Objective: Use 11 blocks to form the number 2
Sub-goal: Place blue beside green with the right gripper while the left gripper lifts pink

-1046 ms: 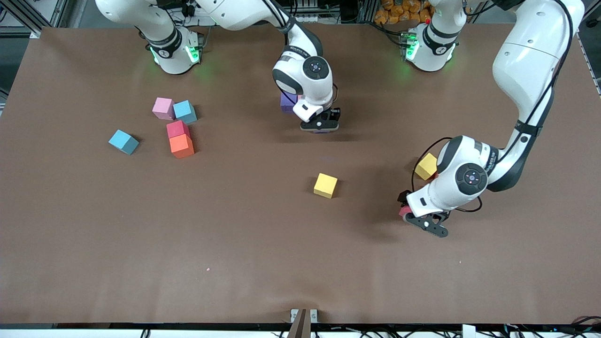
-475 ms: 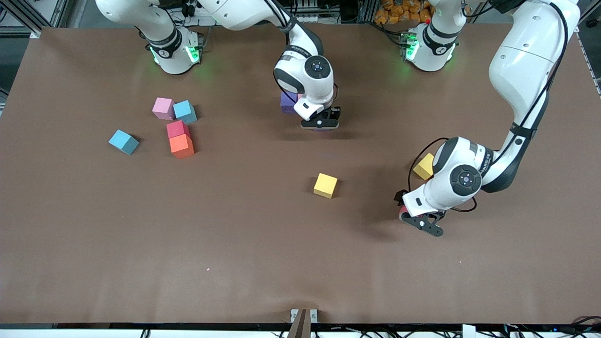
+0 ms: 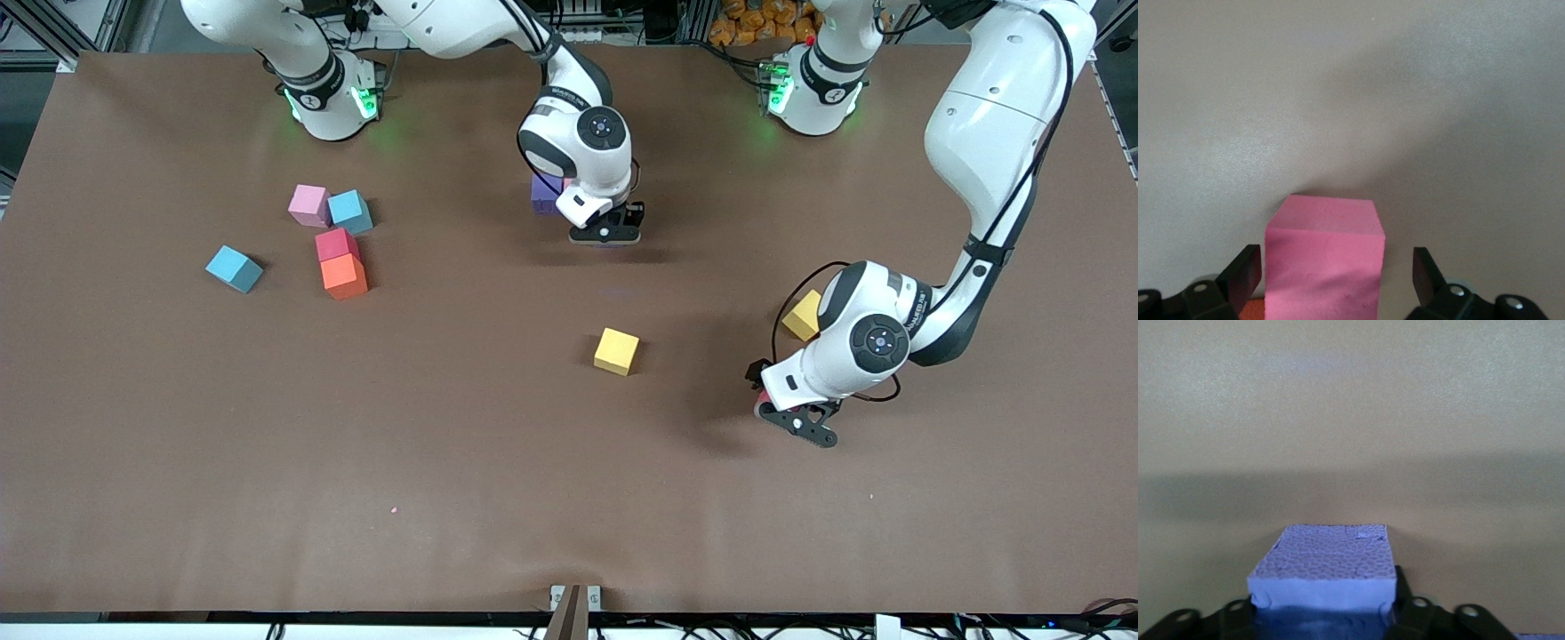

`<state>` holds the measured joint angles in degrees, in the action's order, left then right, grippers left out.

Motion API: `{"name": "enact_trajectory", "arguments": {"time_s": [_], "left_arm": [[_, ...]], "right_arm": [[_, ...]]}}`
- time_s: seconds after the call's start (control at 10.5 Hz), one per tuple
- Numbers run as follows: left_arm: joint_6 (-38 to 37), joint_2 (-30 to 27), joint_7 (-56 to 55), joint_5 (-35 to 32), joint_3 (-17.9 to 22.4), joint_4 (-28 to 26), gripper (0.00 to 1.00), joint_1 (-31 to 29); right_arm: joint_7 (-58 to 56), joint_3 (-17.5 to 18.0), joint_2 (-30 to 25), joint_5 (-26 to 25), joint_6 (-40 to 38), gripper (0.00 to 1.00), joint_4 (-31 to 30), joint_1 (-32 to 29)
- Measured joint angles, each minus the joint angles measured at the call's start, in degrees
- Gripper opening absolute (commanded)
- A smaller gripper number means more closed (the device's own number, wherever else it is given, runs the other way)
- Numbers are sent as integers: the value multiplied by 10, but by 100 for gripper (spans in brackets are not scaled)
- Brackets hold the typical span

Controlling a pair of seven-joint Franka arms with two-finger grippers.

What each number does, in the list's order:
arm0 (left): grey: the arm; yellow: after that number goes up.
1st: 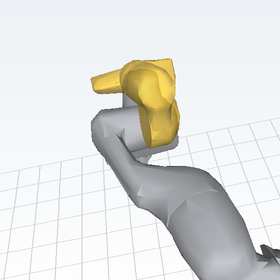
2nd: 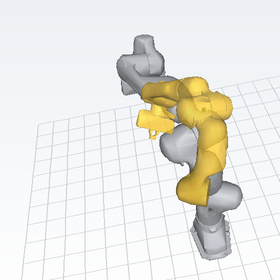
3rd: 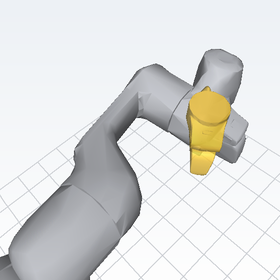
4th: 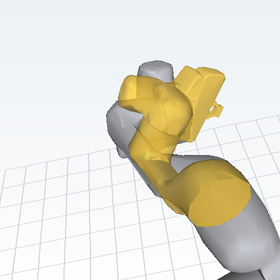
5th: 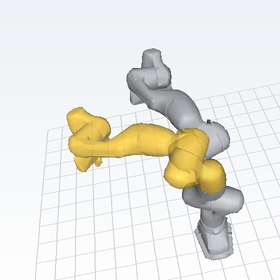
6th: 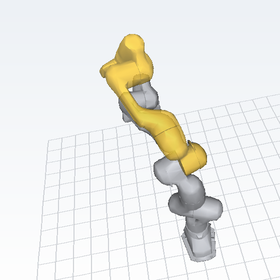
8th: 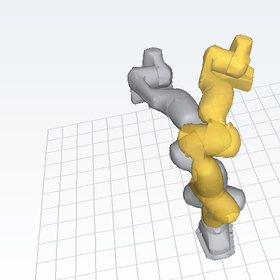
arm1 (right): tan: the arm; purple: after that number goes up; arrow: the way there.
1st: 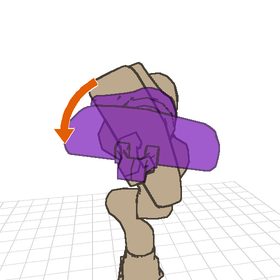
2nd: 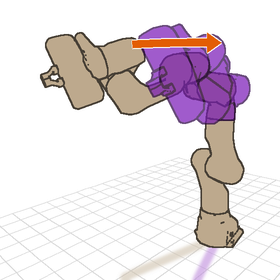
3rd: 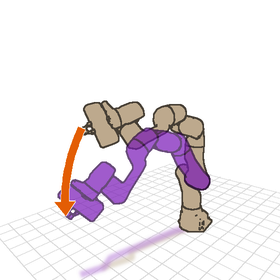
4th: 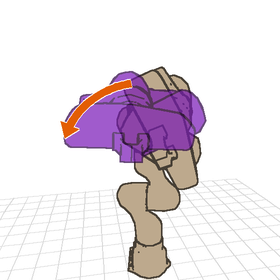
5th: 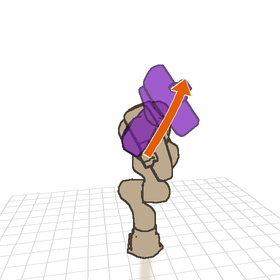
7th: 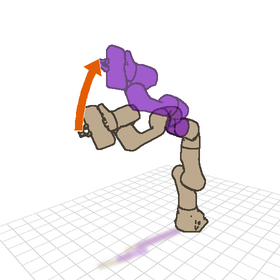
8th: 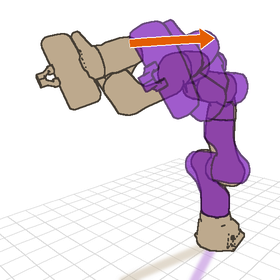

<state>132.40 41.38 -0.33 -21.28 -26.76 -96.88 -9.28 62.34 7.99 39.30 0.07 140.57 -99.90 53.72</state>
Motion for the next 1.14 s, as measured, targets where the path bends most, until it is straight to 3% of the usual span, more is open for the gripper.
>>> {"name": "enact_trajectory", "arguments": {"time_s": [0.19,0.57,0.76,0.95,1.14], "left_arm": [[0,1,0,0,0,0,100,0],[0,5,0,-2,0,0,69,1],[0,7,0,-10,0,0,67,1],[1,7,0,-12,0,3,66,0],[1,7,-1,-12,0,8,63,-3]], "right_arm": [[0,0,0,0,0,100,0,0],[0,-1,-10,0,-2,100,5,0],[0,-6,-33,0,-18,100,8,-2],[-31,-11,-78,0,-98,100,10,-22],[-96,-12,-140,-1,-143,100,-30,-65]]}}
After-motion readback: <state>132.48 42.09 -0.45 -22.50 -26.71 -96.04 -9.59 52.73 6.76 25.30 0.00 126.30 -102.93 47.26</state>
